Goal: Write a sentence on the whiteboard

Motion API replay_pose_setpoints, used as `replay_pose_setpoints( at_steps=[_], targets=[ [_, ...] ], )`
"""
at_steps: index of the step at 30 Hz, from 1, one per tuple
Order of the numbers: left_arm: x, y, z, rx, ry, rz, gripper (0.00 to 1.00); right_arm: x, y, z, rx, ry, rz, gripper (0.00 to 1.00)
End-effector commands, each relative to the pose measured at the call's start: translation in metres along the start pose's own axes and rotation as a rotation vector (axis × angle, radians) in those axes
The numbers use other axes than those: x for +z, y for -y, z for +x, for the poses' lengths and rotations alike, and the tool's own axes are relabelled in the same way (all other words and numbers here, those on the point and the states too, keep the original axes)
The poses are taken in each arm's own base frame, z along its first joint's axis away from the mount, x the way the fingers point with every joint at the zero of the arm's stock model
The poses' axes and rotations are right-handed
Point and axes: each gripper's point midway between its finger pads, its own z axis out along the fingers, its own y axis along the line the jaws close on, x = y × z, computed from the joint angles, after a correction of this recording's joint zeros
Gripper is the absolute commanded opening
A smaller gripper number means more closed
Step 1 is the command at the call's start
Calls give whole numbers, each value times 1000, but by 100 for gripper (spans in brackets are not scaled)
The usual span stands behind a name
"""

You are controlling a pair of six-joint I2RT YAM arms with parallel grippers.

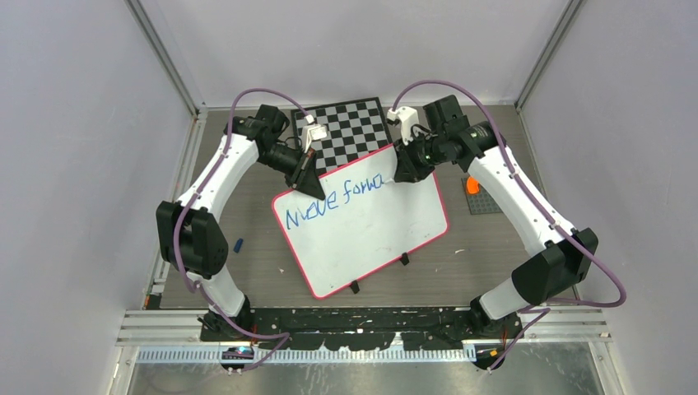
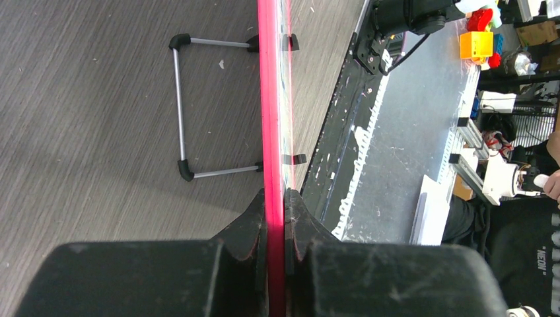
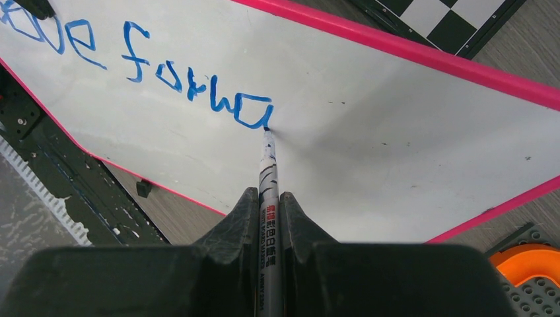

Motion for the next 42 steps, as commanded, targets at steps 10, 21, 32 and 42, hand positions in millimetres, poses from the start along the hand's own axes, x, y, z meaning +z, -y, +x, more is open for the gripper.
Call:
replay_pose_setpoints(
  at_steps=[10, 21, 32, 42],
  targets=[
    [13, -20, 23, 136, -123, -79, 0, -27, 5, -36, -55, 116, 35, 0],
    [14, -21, 23, 138, -123, -81, 0, -11, 16, -30, -56, 85, 60, 0],
    [14, -22, 22, 138, -123, -81, 0, -14, 22, -5, -31, 41, 66, 0],
    [14, -22, 20, 138, -120, -81, 0, -17, 20, -17, -32, 72, 56, 0]
  ],
)
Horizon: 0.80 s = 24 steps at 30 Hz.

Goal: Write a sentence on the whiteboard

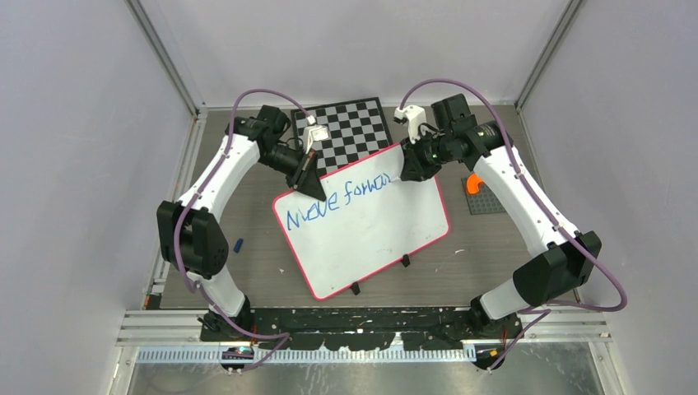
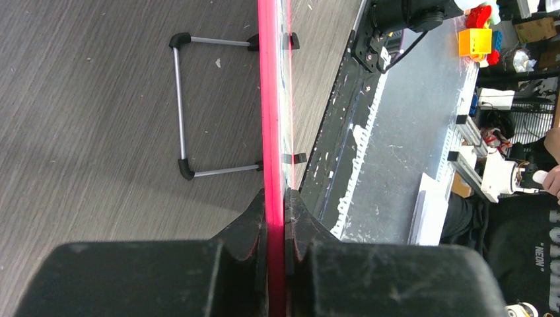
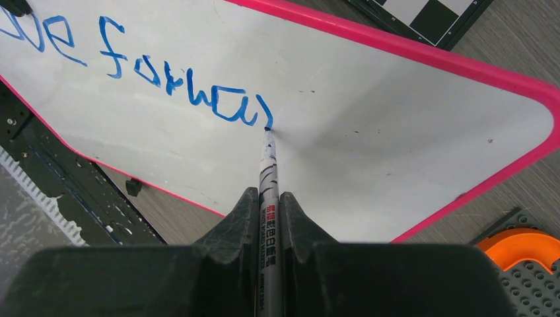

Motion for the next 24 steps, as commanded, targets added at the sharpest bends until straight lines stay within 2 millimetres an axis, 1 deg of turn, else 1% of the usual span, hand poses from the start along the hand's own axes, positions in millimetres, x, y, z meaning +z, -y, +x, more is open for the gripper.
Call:
replay_pose_setpoints(
  at_steps=[1, 4, 8, 13, 15, 21, 24],
  targets=[
    [12, -24, 19, 136, -113, -87, 0, -9, 10, -25, -42, 76, 46, 0],
    [11, -24, 18, 140, -113, -90, 0, -10, 15, -31, -42, 86, 61, 0],
    [11, -24, 19, 139, -116, -89, 0, -12, 17, -34, -36, 93, 64, 0],
    [11, -24, 19, 139, -116, -90, 0, -12, 19, -28, -30, 82, 70, 0],
    [11, -24, 19, 138, -116, -88, 0, -16, 18, -26, -34, 80, 69, 0],
    [12, -24, 18, 137, -111, -83, 0, -32, 8, -20, -32, 89, 39, 0],
    [12, -24, 18, 138, -111, -84, 0, -32, 10, -17, -26, 83, 44, 0]
  ],
)
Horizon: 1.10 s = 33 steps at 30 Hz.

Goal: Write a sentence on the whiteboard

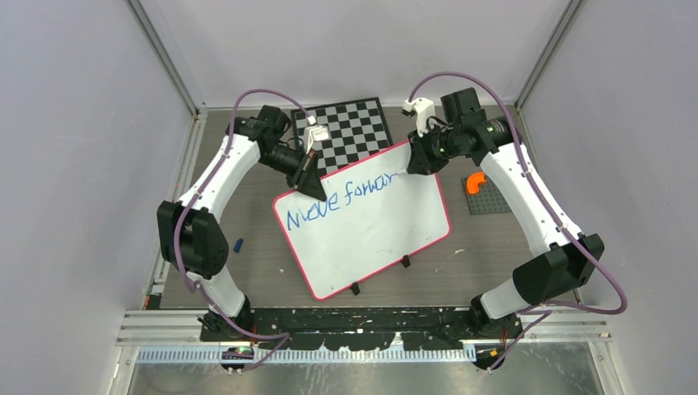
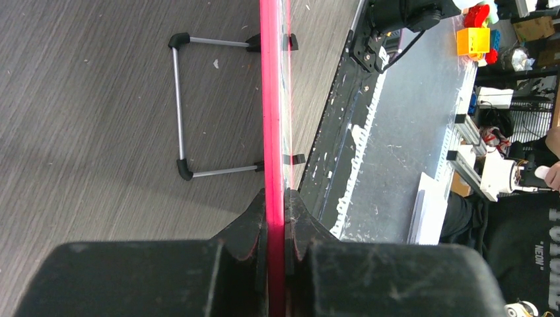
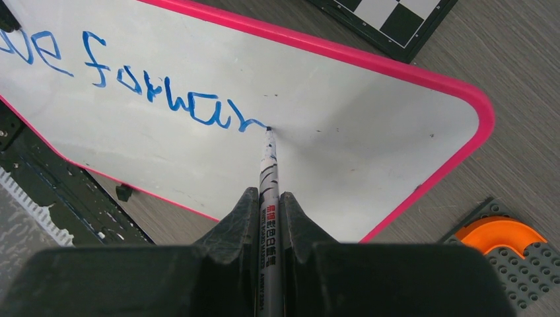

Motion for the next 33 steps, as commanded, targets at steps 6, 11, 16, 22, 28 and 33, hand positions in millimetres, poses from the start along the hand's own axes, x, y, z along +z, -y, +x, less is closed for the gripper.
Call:
replay_pose_setpoints(
  at_steps=[6, 11, 16, 22, 28, 33],
  targets=[
    [11, -24, 17, 141, -109, -88, 0, -11, 10, -11, -25, 56, 52, 0],
    [10, -23, 18, 142, -111, -90, 0, -9, 10, -21, -16, 78, 44, 0],
    [10, -23, 18, 142, -112, -93, 0, -7, 4, -23, -12, 79, 7, 0],
    [10, -24, 18, 143, -111, -92, 0, -2, -1, -9, -13, 47, -13, 0],
    [11, -25, 18, 141, -112, -92, 0, 3, 0, 6, -17, 14, -9, 0],
    [11, -25, 19, 139, -115, -92, 0, 1, 6, 11, -29, 0, 20, 0]
  ],
)
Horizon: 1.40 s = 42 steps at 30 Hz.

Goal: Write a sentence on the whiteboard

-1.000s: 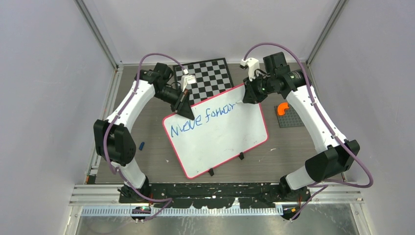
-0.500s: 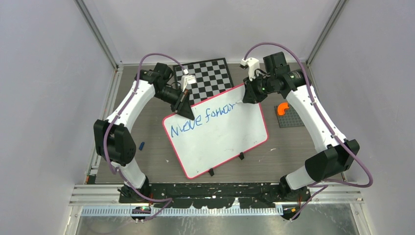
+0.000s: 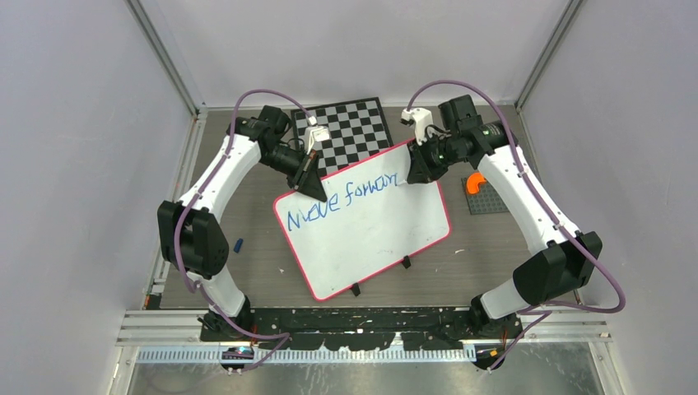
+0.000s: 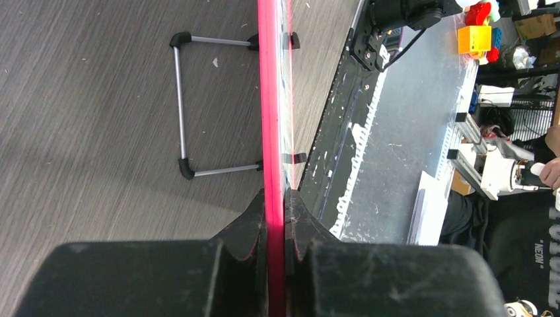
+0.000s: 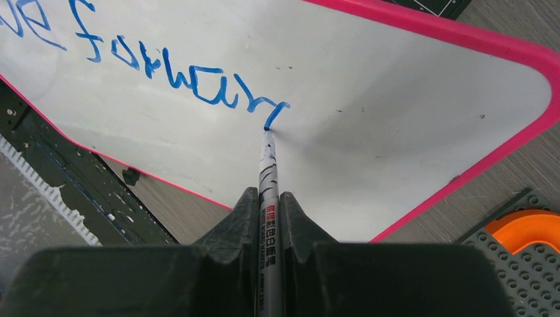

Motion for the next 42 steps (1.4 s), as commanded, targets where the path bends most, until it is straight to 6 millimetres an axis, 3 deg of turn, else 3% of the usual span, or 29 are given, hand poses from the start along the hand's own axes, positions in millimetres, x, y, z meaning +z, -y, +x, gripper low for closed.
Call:
replay_pose_setpoints(
  at_steps=[1, 9, 19, 23, 33, 42],
  targets=[
    [9, -26, 18, 136, -109, -94, 0, -9, 10, -13, -59, 59, 65, 0],
    [10, -26, 18, 136, -108, -91, 0, -23, 16, -42, -56, 131, 91, 0],
    [9, -26, 18, 141, -109, -96, 0, -25, 22, -54, -52, 156, 113, 0],
    [9, -27, 18, 139, -110, -95, 0, -24, 19, -48, -48, 145, 101, 0],
    [10, -28, 18, 137, -112, -98, 0, -14, 12, -10, -34, 60, 67, 0],
    [8, -27, 17, 138, -112, -105, 0, -29, 12, -13, -72, 31, 87, 0]
  ],
)
